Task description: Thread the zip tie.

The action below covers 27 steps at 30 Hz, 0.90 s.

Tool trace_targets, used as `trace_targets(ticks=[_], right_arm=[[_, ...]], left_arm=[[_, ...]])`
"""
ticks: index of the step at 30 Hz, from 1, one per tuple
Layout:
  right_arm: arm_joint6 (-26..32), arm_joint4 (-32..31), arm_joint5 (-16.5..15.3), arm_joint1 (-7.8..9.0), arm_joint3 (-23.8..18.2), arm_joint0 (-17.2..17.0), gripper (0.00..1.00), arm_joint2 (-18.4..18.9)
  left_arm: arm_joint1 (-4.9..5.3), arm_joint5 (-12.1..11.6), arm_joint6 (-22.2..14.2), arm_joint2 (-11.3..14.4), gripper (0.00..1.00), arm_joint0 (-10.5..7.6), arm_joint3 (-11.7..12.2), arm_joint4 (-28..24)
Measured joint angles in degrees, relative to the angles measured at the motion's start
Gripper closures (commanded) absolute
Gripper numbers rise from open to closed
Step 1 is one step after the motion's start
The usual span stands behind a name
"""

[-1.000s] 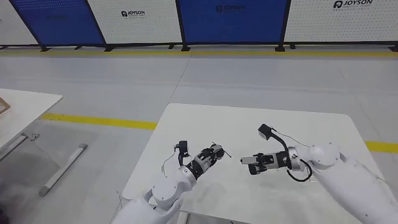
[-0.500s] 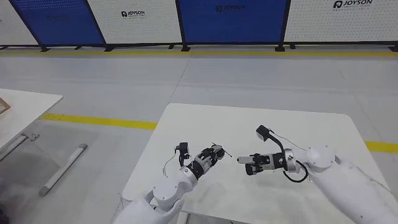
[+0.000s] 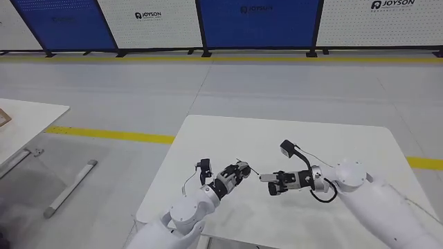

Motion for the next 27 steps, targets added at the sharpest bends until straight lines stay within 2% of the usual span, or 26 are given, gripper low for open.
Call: trace_targets(ticks=[4,9,17,22,23,24,27], right_arm=[[-0.44,-0.26,0.26,-0.75,-0.08,-0.07,0.00,0.22],[-1.39,0.94,-0.14,-2.16,2.50,0.62,0.00,0.25],[-2.05,0.44,0.35,-2.09,2.01,0.18,0.00,0.41],[-1.44,1.29,0.33,-1.72,1.20,-1.08,0.00,2.62],[-1.16,1.20,0.31,-1.70,1.11,-1.17,0.36,2.89],[-0.93,1.02,0.37,-1.70,0.94,-1.27,0.53,3.18],[-0.61,0.60,0.81,-1.80,0.55,-1.48,0.67,3.64]], left_arm=[[0.04,0.13,-1.33,-0.75,1.00,0.70,-0.58,-0.76],[-0.02,-0.12,-1.03,-1.37,1.00,1.20,-0.92,-0.66],[-0.05,0.00,-1.00,-1.33,1.00,1.16,-0.85,-0.65],[-0.36,0.05,-0.67,-1.31,1.00,0.75,-0.46,-1.18],[-0.39,-0.04,-0.64,-1.37,1.00,0.77,-0.49,-1.26],[-0.43,-0.15,-0.64,-1.50,1.00,0.85,-0.57,-1.36],[-0.49,-0.25,-0.72,-1.76,1.00,1.07,-0.71,-1.42]])
